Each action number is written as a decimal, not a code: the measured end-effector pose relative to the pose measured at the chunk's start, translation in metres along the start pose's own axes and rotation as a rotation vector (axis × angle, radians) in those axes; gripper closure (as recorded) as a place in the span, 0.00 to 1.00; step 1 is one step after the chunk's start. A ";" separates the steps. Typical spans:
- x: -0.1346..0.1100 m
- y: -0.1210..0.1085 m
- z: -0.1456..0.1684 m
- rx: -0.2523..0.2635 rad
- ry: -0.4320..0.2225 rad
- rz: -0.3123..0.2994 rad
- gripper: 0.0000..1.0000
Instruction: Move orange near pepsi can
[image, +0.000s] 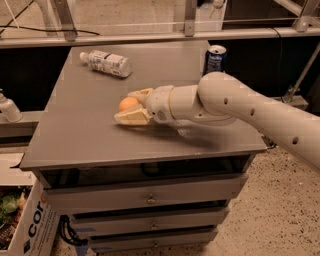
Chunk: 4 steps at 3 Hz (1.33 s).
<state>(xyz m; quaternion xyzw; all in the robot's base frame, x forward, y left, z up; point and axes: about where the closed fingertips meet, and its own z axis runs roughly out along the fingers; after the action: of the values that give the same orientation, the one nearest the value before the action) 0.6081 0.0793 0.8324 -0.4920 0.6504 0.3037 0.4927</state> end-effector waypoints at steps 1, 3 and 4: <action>0.001 0.000 -0.006 0.007 -0.003 0.000 0.64; 0.000 0.006 -0.064 0.063 -0.001 0.008 1.00; 0.017 -0.005 -0.119 0.162 0.028 0.044 1.00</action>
Offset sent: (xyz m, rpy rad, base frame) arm -0.0221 -0.0397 0.0208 0.0068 -0.0187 -0.0346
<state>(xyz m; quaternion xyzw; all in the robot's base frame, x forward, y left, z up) 0.5716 -0.0327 0.8556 -0.4400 0.6903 0.2539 0.5152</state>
